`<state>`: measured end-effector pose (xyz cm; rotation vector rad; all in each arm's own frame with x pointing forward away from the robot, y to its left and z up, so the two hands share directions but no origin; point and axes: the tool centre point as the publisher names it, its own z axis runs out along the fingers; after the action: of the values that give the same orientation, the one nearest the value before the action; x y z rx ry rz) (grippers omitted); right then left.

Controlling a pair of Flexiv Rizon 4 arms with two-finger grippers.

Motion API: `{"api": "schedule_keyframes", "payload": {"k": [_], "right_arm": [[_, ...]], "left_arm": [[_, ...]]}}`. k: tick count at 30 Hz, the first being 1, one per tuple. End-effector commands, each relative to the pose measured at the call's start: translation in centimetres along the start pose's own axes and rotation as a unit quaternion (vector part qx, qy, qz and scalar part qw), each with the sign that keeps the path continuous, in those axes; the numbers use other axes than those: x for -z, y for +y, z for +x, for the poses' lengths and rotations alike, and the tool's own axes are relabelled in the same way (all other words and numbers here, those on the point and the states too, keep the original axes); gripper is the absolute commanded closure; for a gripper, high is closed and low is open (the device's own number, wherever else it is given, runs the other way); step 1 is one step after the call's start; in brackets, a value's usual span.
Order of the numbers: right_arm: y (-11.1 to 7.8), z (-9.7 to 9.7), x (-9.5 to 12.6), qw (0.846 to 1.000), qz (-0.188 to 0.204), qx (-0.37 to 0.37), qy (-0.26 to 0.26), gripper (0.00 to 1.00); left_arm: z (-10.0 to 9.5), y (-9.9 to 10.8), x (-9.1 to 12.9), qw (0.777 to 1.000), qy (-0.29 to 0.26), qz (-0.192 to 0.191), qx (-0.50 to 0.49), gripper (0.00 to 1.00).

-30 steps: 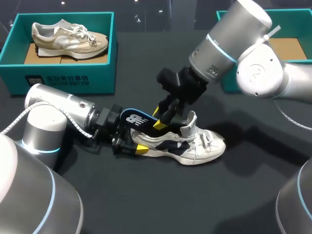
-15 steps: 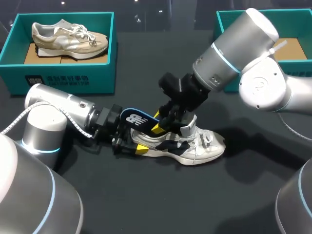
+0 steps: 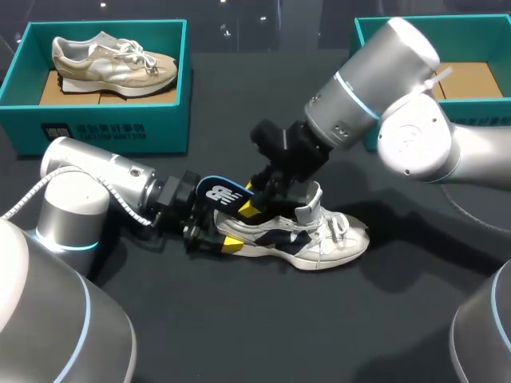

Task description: Take the shoe out of the shoebox, open the shoe tongue, remove and reinsert the insole, then place the shoe into the shoebox

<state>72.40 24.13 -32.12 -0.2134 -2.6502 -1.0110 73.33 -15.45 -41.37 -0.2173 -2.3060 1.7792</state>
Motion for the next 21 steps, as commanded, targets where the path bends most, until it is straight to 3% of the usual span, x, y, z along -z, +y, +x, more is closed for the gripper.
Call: {"api": "schedule_keyframes", "payload": {"k": [1, 2, 12, 16, 21], "right_arm": [[0.2, 0.2, -0.5, 1.000, 0.003, 0.000, -0.002, 0.80], [0.2, 0.3, -0.5, 1.000, 0.003, -0.001, -0.002, 1.00], [1.5, 1.8, -0.1, 0.999, -0.006, 0.037, -0.003, 1.00], [3.4, 3.4, 0.5, 0.993, -0.031, 0.111, 0.006, 1.00], [3.4, 3.4, 0.5, 0.993, -0.031, 0.111, 0.006, 1.00]], "left_arm": [[-0.2, 0.3, 0.0, 1.000, -0.001, 0.000, 0.000, 1.00], [-0.2, 0.3, 0.0, 1.000, -0.001, 0.000, 0.000, 1.00], [-0.2, 0.3, 0.0, 1.000, -0.001, 0.000, 0.000, 1.00], [-0.2, 0.3, 0.0, 1.000, -0.001, 0.000, 0.000, 1.00], [-0.2, 0.3, 0.0, 1.000, -0.001, 0.000, 0.000, 1.00]]}}
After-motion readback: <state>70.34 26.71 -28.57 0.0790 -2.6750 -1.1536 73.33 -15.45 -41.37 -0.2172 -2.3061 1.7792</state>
